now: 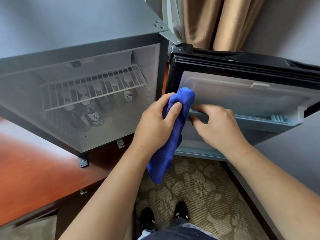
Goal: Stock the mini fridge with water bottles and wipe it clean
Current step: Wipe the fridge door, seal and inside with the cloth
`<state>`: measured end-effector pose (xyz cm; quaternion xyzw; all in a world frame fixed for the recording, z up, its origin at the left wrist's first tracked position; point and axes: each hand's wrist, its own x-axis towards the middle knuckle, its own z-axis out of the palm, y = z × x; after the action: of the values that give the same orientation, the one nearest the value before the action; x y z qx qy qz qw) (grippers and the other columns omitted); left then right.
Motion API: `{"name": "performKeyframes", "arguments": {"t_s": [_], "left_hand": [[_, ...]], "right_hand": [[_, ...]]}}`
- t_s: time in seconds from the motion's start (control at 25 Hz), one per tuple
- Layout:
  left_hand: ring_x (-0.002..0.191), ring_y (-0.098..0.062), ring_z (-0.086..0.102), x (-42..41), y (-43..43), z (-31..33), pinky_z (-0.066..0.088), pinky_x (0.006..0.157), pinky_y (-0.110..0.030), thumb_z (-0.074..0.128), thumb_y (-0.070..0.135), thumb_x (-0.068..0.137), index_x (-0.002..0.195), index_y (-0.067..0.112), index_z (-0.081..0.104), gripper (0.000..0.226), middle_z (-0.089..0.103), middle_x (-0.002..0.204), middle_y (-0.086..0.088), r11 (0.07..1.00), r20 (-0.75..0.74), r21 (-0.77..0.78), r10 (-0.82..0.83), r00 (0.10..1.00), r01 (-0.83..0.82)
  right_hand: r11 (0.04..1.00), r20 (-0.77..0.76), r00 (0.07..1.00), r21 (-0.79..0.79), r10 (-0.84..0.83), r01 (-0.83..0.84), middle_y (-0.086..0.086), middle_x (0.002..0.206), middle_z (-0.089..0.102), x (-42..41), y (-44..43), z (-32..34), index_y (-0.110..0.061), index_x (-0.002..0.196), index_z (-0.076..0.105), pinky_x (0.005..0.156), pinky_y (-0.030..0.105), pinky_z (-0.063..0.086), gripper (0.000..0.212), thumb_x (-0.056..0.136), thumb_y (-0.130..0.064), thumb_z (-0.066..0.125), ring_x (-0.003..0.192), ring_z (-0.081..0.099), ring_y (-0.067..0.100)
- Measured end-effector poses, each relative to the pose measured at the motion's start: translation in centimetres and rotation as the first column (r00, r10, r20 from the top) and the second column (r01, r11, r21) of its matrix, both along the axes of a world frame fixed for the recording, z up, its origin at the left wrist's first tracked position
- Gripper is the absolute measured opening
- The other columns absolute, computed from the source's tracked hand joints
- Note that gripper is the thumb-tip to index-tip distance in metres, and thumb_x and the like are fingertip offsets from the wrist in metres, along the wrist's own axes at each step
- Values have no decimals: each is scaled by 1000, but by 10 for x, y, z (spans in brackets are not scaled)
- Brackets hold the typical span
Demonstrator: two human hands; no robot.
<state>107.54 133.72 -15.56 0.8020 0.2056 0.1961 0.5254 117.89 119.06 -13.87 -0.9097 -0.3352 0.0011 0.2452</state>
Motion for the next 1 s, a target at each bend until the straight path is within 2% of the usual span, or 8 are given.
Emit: {"name": "performKeyframes", "arguments": {"t_s": [0.12,0.2,0.32,0.4,0.48,0.64,0.88,1.0], "left_hand": [[104,7,62,2,3,-19,44,84,-10,54,37,103,122,43,62,22,71,106,22,1000,-45,2,10,999,-10],[103,7,63,2,2,-43,48,87,-17,54,36,103,122,40,63,22,72,105,23,999,-86,-35,9,996,-12],[107,11,62,5,2,-76,45,90,-10,58,29,103,126,32,64,24,71,109,23,990,-89,-141,1,996,-14],[109,6,64,8,3,-98,47,94,-15,59,27,103,129,27,65,27,73,114,17,983,-116,-185,-11,993,-11],[109,-3,66,9,6,-119,48,91,-22,59,30,102,129,29,65,28,73,114,13,979,-193,-203,-20,981,-20],[105,-10,67,13,7,-159,49,89,-27,57,34,102,128,30,66,27,74,113,8,969,-323,-240,-31,946,-50],[104,-14,64,18,0,-211,38,75,-17,55,26,105,128,17,67,27,69,110,4,940,-442,-323,-51,895,-106],[111,-24,67,20,-2,-235,46,84,-24,55,25,105,127,14,67,28,72,113,-5,900,-508,-407,-79,858,-158]], "right_hand": [[1000,-6,1000,10,-6,6,-7,113,76,0,0,1,-26,114,74,102,49,48,26,91,-33,64,111,65,25],[1000,-1,1000,10,-10,10,-8,115,75,-1,0,0,-25,117,74,103,49,47,28,93,-35,64,112,65,23],[1000,1,1000,21,-7,7,-9,114,75,0,0,-3,-24,118,74,103,48,46,29,93,-37,64,111,65,20],[999,-1,1000,30,-19,19,-10,110,75,0,0,-2,-25,116,74,103,49,46,28,93,-36,64,109,65,20],[999,-8,1000,27,-23,23,-10,105,75,0,2,-1,-26,113,75,101,49,48,26,92,-34,63,106,65,20],[999,8,999,5,-39,39,-6,94,73,0,9,-2,-26,104,75,97,50,48,27,88,-38,56,99,64,23],[994,109,988,15,-109,108,-9,92,69,-6,9,-16,-24,103,73,91,37,37,28,89,-39,55,97,61,20],[993,136,983,9,-120,119,-9,91,68,-8,10,-19,-23,103,72,89,33,33,27,89,-38,55,96,60,20]]}}
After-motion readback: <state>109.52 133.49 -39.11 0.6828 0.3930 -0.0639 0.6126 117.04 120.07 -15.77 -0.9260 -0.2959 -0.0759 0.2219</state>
